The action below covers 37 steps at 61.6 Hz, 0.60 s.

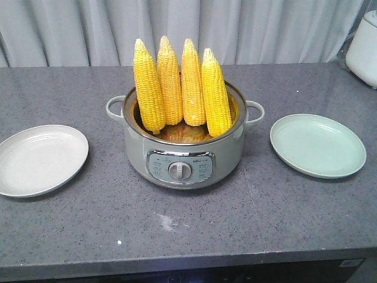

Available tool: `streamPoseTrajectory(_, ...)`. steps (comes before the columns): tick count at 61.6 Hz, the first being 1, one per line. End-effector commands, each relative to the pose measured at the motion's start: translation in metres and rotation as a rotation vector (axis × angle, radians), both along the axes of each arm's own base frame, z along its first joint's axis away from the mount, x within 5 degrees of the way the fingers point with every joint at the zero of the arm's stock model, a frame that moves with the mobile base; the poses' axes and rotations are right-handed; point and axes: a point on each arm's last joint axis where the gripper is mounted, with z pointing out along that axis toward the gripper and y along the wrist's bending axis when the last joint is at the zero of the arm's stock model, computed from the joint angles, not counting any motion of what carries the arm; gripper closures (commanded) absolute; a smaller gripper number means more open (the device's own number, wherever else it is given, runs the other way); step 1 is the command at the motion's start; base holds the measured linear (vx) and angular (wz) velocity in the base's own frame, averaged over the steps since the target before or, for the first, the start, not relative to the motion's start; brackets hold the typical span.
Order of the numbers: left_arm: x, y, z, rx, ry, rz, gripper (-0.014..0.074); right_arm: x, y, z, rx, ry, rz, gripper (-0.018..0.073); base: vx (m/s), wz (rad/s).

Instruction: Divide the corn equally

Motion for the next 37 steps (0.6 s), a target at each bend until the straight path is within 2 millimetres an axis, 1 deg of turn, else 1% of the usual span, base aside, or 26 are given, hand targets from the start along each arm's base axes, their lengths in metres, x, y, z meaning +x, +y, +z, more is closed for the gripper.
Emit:
streamPoseTrajectory(1, -0.0017, -0.0002, 0.0066, -0.016, -0.090, -0.004, 0.0603, -0.0003, 0.0001, 0.0043, -0.010, -0.070, -0.001, 0.0564, 0.03, -0.02)
streamPoseTrajectory(37, -0.0017, -0.0002, 0.0066, -0.016, -0.090, -0.004, 0.0603, -0.0003, 0.0001, 0.0043, -0.010, -0.070, -0.001, 0.0564, 0.02, -0.01)
